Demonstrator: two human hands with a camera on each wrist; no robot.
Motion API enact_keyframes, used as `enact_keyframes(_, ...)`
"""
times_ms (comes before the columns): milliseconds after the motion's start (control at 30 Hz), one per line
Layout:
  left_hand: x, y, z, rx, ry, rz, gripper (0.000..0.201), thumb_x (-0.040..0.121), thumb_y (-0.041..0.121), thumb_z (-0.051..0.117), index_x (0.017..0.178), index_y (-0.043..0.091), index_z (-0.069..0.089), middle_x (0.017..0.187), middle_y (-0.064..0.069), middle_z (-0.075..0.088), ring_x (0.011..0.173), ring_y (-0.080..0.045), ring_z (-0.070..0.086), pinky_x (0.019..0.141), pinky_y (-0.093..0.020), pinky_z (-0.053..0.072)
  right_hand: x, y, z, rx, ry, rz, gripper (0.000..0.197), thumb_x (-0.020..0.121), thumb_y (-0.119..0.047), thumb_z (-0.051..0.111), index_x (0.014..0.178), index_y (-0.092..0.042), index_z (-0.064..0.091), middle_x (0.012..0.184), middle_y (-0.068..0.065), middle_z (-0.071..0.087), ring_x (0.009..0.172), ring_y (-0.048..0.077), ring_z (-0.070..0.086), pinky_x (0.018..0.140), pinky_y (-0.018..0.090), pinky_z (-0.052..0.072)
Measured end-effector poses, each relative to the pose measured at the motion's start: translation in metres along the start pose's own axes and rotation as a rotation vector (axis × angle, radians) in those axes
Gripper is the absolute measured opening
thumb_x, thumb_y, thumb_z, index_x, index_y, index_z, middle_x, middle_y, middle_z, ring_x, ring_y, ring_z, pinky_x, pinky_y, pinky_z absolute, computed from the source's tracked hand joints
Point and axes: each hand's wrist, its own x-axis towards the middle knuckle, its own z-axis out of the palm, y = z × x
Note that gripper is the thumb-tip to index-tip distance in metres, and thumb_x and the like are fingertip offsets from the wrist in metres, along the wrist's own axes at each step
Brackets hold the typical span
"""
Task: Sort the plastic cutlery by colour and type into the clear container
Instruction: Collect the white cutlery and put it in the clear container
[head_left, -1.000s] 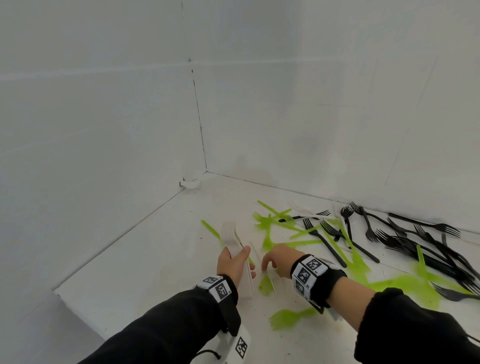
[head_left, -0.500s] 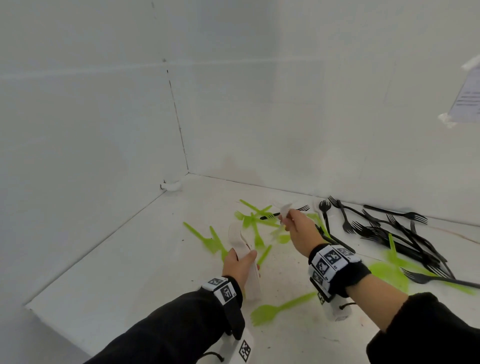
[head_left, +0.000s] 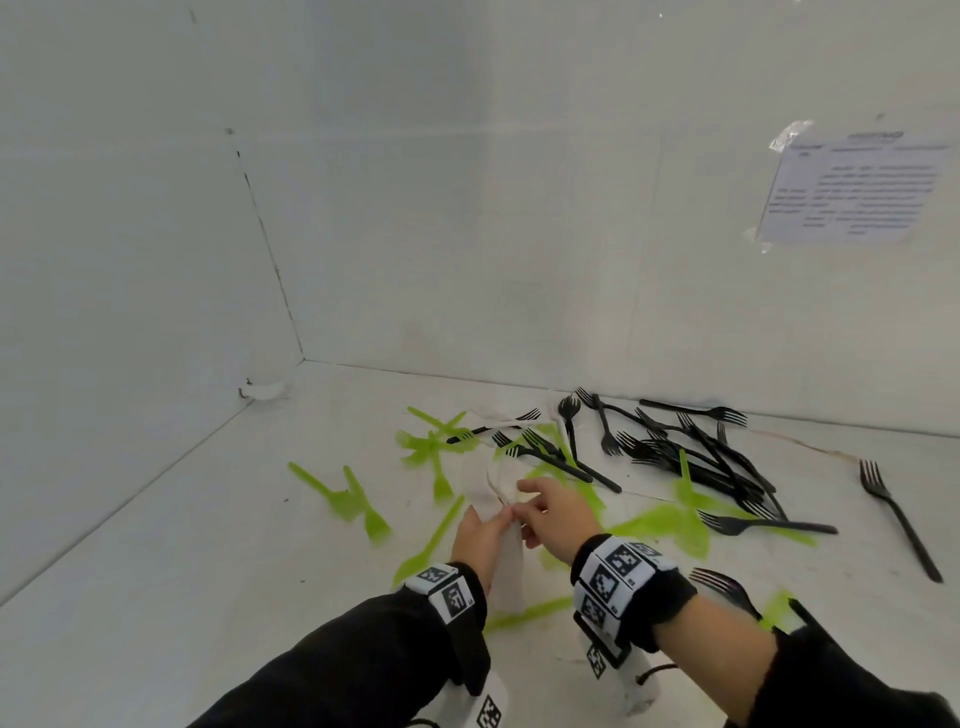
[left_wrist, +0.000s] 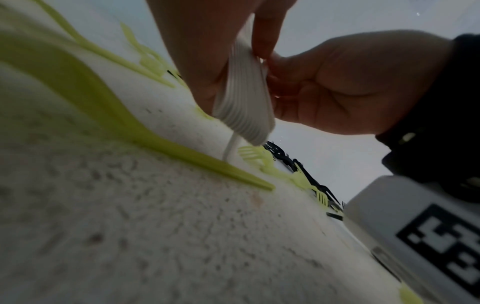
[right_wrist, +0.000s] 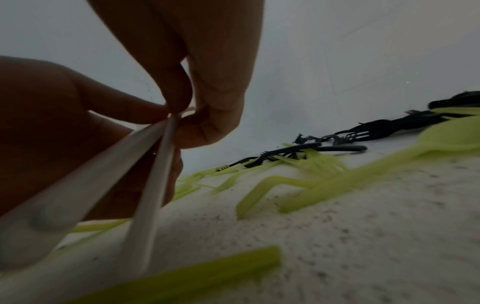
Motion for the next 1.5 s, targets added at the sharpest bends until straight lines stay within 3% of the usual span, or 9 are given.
enact_keyframes(200, -0.009, -0.002, 0.027, 0.007, -0.109, -0.050, 0.021, 0.094, 0.013, 0.047, 0.115, 0.011, 0.048, 0.076, -0.012, 0.060, 0.063, -0.023, 0.057, 0.058, -0.032, 0.046, -0.006, 0.017, -0.020, -0.015, 0.052, 0.012, 0.025, 0.089, -0.011, 0.057, 0.074, -0.028, 0.049, 0.073, -0.005, 0.057, 0.063, 0.014, 0.058, 0.074, 0.032, 0.055)
enact_keyframes(500, -0.019, -0.010, 0.059, -0.065, -0.141, -0.147, 0.010, 0.095, 0.013, 0.040, 0.104, 0.011, 0.045, 0.082, -0.015, 0.057, 0.063, -0.027, 0.052, 0.062, -0.040, 0.049, -0.020, 0.037, -0.052, 0.101, 0.079, -0.048, 0.025, 0.084, -0.003, 0.063, 0.074, -0.026, 0.059, 0.074, -0.002, 0.062, 0.065, 0.012, 0.061, 0.065, 0.016, 0.055)
enact_keyframes(667, -0.026, -0.017, 0.074, 0.006, -0.182, -0.113, 0.024, 0.095, 0.005, 0.036, 0.117, 0.013, 0.042, 0.086, -0.012, 0.060, 0.060, -0.027, 0.056, 0.054, -0.035, 0.051, -0.022, 0.046, -0.061, 0.071, 0.093, 0.013, 0.014, 0.084, -0.010, 0.061, 0.091, -0.022, 0.063, 0.074, -0.005, 0.063, 0.072, 0.017, 0.064, 0.084, 0.033, 0.056)
enact_keyframes(800, -0.024, -0.020, 0.082, 0.004, -0.138, -0.104, 0.013, 0.093, 0.009, 0.044, 0.105, 0.012, 0.047, 0.079, -0.014, 0.056, 0.056, -0.025, 0.055, 0.050, -0.033, 0.048, -0.024, 0.046, -0.065, -0.153, 0.105, -0.028, 0.023, 0.089, -0.016, 0.055, 0.109, -0.017, 0.065, 0.106, -0.001, 0.054, 0.094, 0.010, 0.052, 0.094, 0.024, 0.045)
enact_keyframes(900, -0.023, -0.017, 0.086, 0.039, -0.146, -0.090, 0.011, 0.090, 0.007, 0.047, 0.099, 0.012, 0.049, 0.076, -0.013, 0.053, 0.053, -0.024, 0.052, 0.049, -0.031, 0.047, -0.019, 0.043, -0.072, -0.067, 0.129, -0.052, 0.049, 0.090, -0.016, 0.054, 0.138, -0.014, 0.041, 0.135, 0.004, 0.040, 0.121, 0.016, 0.044, 0.105, 0.025, 0.036)
enact_keyframes(1000, -0.019, -0.012, 0.088, 0.090, -0.182, -0.091, 0.013, 0.088, 0.006, 0.050, 0.100, 0.009, 0.051, 0.076, -0.012, 0.055, 0.049, -0.024, 0.053, 0.049, -0.031, 0.048, -0.010, 0.036, -0.077, 0.021, 0.037, -0.045, 0.054, 0.096, -0.016, 0.044, 0.146, -0.022, 0.027, 0.143, 0.001, 0.041, 0.118, 0.017, 0.049, 0.088, 0.019, 0.045)
enact_keyframes(1133, -0.013, -0.005, 0.079, 0.107, -0.172, -0.072, 0.009, 0.090, 0.007, 0.054, 0.098, 0.008, 0.050, 0.073, -0.010, 0.057, 0.045, -0.023, 0.052, 0.046, -0.030, 0.047, 0.003, 0.026, -0.074, 0.053, 0.040, -0.044, 0.041, 0.096, -0.016, 0.044, 0.136, -0.023, 0.044, 0.131, -0.001, 0.053, 0.106, 0.015, 0.056, 0.064, 0.009, 0.046)
enact_keyframes(1367, 0.009, 0.007, 0.048, 0.100, -0.109, -0.095, 0.008, 0.090, 0.005, 0.053, 0.096, 0.008, 0.050, 0.071, -0.010, 0.055, 0.040, -0.021, 0.048, 0.043, -0.026, 0.042, 0.055, -0.005, -0.075, -0.248, 0.035, 0.065, 0.025, 0.096, -0.022, 0.039, 0.094, -0.014, 0.062, 0.100, 0.010, 0.061, 0.096, 0.023, 0.057, 0.075, 0.026, 0.043)
enact_keyframes(1500, 0.023, 0.007, 0.036, 0.076, -0.076, -0.117, 0.007, 0.090, 0.004, 0.052, 0.096, 0.006, 0.049, 0.074, -0.013, 0.054, 0.042, -0.023, 0.047, 0.043, -0.026, 0.041, 0.105, -0.020, -0.083, -0.470, -0.010, 0.083, 0.040, 0.098, -0.009, 0.032, 0.134, -0.008, 0.049, 0.141, 0.009, 0.047, 0.132, 0.023, 0.042, 0.108, 0.027, 0.030)
